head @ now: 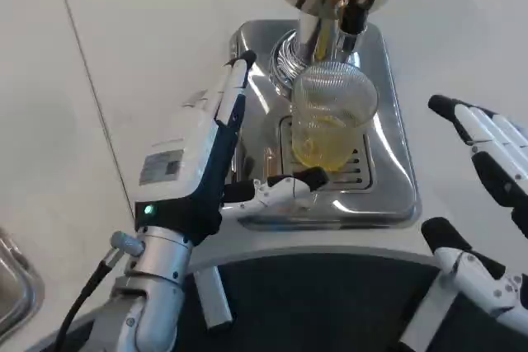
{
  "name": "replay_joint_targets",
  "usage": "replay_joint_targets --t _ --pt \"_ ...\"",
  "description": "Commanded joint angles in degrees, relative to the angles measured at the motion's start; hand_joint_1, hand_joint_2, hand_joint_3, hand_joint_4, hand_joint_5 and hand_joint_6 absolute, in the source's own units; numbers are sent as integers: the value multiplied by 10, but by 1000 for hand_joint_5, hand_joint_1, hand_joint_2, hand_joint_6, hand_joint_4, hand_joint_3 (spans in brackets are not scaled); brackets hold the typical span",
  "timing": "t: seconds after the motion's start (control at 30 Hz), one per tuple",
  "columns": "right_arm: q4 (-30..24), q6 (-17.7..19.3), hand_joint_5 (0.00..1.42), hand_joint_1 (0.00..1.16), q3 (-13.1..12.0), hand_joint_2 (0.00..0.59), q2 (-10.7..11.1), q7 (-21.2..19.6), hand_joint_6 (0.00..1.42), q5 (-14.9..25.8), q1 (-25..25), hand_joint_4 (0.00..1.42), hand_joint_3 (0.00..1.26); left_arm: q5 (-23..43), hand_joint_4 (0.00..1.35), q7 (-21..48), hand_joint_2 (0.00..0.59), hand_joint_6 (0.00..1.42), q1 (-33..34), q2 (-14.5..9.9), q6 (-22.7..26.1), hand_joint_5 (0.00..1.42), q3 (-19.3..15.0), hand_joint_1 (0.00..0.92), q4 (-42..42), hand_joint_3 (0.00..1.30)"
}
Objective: Grasp the cup under the faucet to collect the drink, then remove the cup.
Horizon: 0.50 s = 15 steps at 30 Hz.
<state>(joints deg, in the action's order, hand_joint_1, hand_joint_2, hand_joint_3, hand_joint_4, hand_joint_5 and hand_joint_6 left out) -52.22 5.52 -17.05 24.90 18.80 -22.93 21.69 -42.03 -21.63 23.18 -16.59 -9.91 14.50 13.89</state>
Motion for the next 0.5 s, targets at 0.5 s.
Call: replay_joint_targets --t 0.5 --pt "-15 -38 0 271 24 462 -11 19 0 -3 -14 0 0 34 0 -32 41 215 87 47 -48 206 19 239 131 0"
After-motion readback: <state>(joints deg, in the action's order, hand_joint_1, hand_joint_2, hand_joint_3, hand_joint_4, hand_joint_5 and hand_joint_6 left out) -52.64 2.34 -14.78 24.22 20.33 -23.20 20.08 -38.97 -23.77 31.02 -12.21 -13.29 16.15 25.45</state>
